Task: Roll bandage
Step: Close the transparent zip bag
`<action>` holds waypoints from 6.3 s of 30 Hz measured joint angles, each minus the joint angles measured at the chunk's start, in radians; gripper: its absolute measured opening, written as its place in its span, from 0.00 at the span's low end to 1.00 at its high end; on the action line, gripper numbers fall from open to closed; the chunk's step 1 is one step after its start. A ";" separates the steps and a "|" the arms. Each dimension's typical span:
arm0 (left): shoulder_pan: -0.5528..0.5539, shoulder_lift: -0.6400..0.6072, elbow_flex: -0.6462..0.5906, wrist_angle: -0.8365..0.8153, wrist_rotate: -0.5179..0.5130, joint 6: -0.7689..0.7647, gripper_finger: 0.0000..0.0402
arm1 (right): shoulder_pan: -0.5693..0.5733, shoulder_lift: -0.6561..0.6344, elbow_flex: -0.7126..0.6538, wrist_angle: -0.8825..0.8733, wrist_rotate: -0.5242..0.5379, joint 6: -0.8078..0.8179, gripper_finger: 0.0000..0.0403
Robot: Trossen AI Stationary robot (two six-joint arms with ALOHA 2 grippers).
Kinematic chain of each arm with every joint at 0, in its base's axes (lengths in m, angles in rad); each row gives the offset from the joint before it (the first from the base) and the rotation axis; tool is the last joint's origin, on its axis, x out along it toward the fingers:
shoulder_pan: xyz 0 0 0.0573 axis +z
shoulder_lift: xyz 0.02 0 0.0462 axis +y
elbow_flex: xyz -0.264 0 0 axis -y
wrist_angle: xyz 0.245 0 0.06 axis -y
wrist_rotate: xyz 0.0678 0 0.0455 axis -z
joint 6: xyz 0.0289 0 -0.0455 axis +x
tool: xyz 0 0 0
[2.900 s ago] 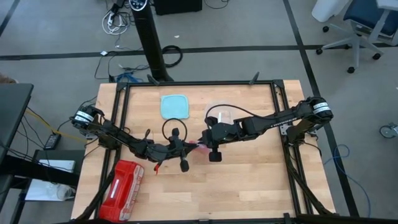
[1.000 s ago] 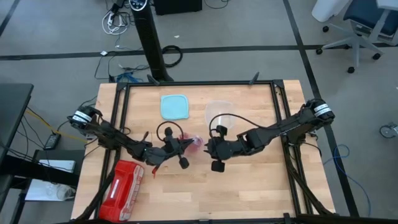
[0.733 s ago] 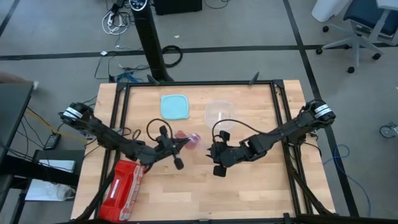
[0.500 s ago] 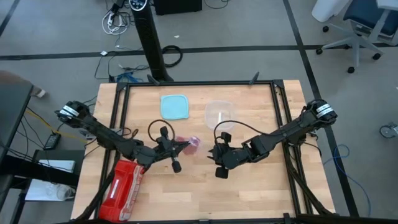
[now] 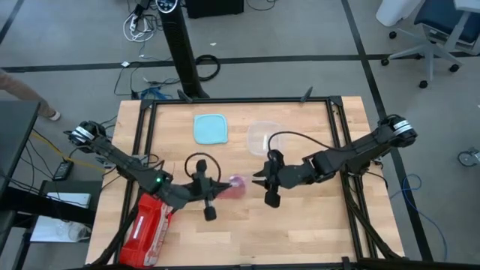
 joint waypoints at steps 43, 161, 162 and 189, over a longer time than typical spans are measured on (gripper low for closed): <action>0.037 0.011 -0.030 0.009 0.109 -0.011 0.00 | -0.024 0.111 -0.001 0.076 -0.020 -0.207 0.24; 0.156 0.073 -0.030 -0.082 0.246 -0.044 0.00 | -0.074 0.132 -0.002 0.245 0.028 -0.289 0.33; 0.156 0.073 -0.030 -0.075 0.247 -0.044 0.00 | -0.075 0.138 -0.001 0.261 0.021 -0.298 0.33; 0.153 0.073 -0.030 -0.071 0.265 -0.048 0.00 | -0.070 0.158 0.000 0.266 -0.010 -0.345 0.05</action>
